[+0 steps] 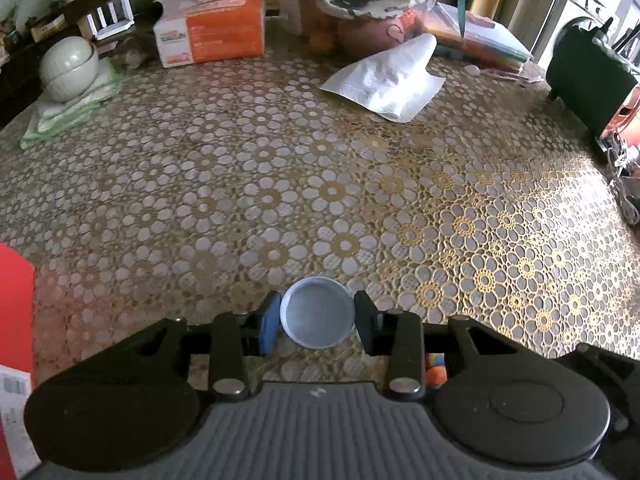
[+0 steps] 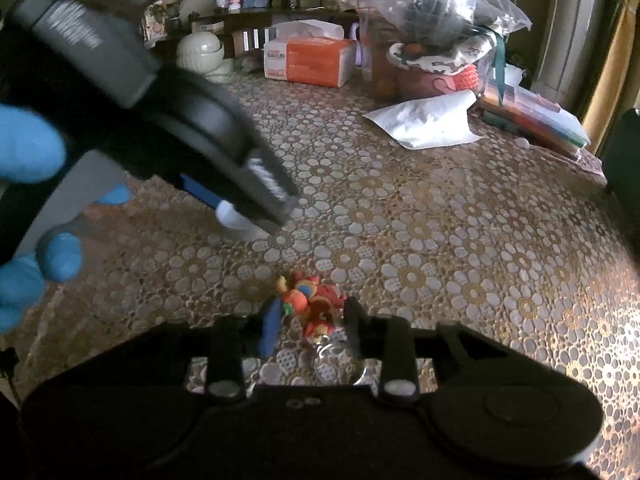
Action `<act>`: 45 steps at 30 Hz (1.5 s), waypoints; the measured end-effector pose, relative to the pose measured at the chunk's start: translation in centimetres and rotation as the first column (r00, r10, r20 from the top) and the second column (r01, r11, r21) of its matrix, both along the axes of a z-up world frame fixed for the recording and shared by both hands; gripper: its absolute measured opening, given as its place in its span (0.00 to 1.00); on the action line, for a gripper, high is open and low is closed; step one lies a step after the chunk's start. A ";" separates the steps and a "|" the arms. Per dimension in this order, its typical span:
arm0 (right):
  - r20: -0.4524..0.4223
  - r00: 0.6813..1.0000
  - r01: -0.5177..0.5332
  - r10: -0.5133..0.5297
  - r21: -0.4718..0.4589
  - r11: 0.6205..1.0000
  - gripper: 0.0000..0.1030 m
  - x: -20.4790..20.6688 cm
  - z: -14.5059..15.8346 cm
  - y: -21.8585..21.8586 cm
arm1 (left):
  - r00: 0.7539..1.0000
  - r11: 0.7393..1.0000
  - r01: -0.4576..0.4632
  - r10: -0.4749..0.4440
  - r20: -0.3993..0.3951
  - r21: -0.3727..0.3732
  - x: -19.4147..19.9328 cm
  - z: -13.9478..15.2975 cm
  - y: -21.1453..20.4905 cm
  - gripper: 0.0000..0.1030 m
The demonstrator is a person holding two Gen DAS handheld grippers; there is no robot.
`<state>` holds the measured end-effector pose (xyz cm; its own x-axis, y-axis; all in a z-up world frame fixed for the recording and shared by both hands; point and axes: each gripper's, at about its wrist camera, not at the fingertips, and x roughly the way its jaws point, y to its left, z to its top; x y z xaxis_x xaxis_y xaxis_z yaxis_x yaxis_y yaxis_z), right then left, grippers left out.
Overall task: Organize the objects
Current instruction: 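Grasp the small white cup with the left gripper while the right gripper grasps the orange keychain toy, then lift the white cup and orange toy and carry both over the red box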
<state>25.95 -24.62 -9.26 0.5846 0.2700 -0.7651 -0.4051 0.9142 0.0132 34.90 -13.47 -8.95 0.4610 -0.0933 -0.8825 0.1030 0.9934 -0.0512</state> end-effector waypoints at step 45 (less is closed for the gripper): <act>0.076 0.993 -0.099 0.094 0.062 0.993 0.32 -10.3 13.6 10.1 | 0.992 0.998 0.022 -0.014 0.129 -0.064 -17.1 11.8 17.2 0.37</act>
